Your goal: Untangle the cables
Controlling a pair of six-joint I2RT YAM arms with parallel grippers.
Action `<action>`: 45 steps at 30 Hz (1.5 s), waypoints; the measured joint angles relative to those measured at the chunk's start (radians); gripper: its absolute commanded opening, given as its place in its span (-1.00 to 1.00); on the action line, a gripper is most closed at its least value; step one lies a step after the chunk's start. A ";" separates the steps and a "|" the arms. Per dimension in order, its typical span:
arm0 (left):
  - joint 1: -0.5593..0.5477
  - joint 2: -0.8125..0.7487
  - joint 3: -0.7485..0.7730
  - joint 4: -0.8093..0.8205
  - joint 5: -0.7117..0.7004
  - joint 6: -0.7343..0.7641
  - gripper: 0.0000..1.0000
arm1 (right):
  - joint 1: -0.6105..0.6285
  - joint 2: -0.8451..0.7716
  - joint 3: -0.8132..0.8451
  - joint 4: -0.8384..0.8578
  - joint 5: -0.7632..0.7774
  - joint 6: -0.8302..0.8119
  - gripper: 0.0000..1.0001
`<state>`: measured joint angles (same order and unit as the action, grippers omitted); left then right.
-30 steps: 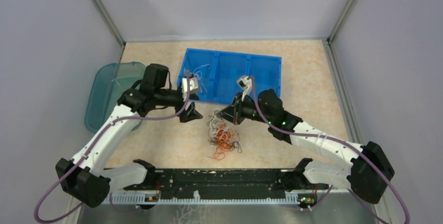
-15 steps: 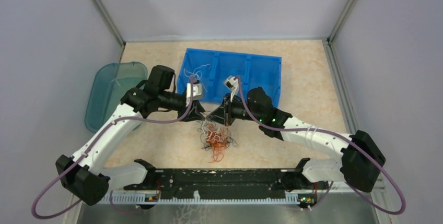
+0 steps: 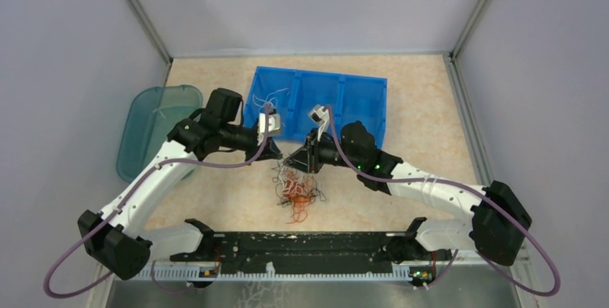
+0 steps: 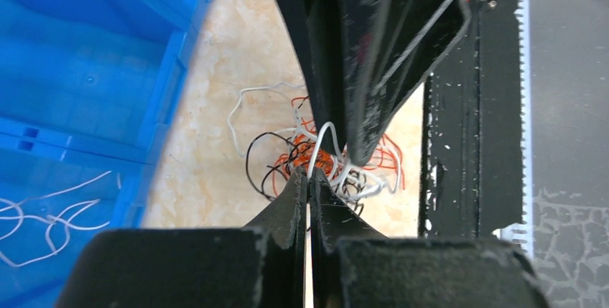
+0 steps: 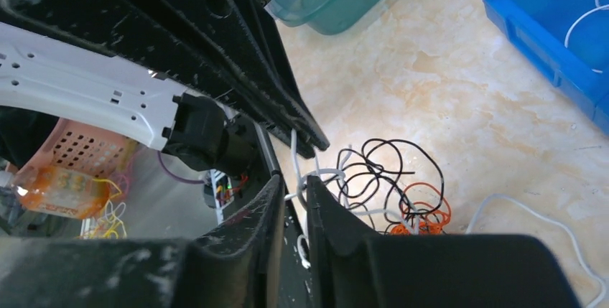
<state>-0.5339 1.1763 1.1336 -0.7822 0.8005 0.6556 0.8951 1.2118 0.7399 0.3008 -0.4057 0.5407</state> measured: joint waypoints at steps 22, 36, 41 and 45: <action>-0.042 -0.054 0.133 0.022 -0.047 -0.123 -1.00 | 0.006 -0.040 -0.084 0.223 0.073 -0.029 0.36; -0.045 -0.063 0.236 -0.010 -0.011 -0.200 -1.00 | 0.075 0.167 -0.083 0.463 0.123 0.051 -0.08; -0.045 -0.067 0.299 0.052 -0.020 -0.227 -1.00 | 0.100 0.215 -0.168 0.533 0.144 0.102 -0.20; -0.045 -0.067 0.375 0.109 -0.043 -0.236 -1.00 | 0.111 0.239 -0.219 0.557 0.166 0.124 -0.21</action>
<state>-0.5793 1.1091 1.5082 -0.6731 0.7574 0.4198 1.0058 1.4509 0.5209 0.8574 -0.2398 0.6647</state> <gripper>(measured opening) 0.008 0.402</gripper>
